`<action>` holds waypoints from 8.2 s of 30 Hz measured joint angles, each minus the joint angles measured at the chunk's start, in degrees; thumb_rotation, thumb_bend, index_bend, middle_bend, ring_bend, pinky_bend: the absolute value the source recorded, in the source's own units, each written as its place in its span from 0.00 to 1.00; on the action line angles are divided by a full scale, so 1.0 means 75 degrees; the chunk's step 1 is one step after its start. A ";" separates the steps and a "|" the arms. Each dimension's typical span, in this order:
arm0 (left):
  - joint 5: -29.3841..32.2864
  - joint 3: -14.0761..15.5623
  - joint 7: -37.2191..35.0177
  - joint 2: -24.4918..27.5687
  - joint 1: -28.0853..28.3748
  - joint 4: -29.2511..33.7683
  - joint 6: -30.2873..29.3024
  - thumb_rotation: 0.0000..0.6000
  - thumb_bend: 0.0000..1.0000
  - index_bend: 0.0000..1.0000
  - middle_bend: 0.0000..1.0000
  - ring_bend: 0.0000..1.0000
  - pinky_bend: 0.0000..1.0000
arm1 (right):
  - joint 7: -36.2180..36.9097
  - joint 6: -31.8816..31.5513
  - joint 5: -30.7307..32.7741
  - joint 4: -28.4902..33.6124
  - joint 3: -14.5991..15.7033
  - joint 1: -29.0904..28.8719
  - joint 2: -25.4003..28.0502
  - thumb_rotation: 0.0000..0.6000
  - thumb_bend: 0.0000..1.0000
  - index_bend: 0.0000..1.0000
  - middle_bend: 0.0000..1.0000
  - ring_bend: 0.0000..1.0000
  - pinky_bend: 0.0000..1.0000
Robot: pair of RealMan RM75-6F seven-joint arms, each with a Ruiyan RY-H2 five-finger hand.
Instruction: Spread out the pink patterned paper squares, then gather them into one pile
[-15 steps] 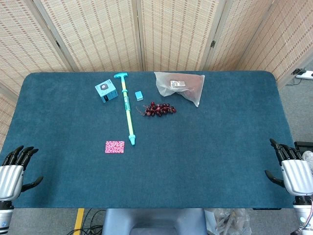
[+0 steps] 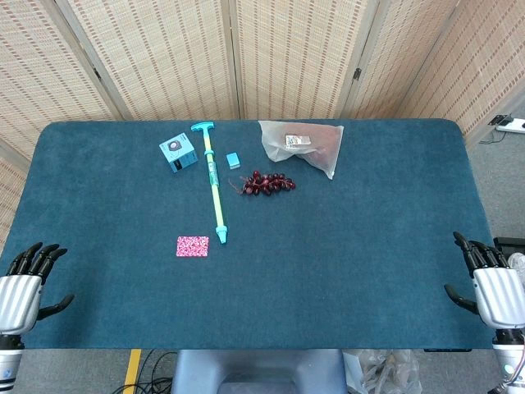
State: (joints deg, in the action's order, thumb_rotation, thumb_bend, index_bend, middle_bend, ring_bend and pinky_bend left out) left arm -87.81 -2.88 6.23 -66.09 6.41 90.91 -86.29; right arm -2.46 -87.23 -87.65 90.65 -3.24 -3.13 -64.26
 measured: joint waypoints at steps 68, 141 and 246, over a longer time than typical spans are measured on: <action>0.1770 -0.0098 0.0180 -0.2513 0.4616 -0.2454 0.6190 1.00 0.74 0.25 1.00 1.00 1.00 | 0.0257 0.0236 -0.0009 0.0073 0.0069 -0.0066 0.0049 1.00 0.24 0.00 0.26 0.19 0.19; 0.2902 0.0571 0.1105 -0.1339 0.4235 -0.1577 0.5773 1.00 0.74 0.25 1.00 1.00 1.00 | 0.0447 -0.0241 -0.0037 0.0006 0.0061 0.0283 0.0128 1.00 0.24 0.00 0.26 0.19 0.19; 0.4519 -0.0561 0.2413 -0.3325 0.5062 -0.2279 0.5100 1.00 0.25 0.33 1.00 1.00 1.00 | 0.0846 -0.0263 -0.0021 -0.0269 0.0032 0.0386 0.0151 1.00 0.24 0.00 0.26 0.20 0.19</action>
State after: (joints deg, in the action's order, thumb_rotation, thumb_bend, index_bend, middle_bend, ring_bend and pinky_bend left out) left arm -53.92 -7.09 24.33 -91.02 44.37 73.82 -48.04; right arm 3.88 -89.20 -87.81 88.64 -3.00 -0.24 -63.13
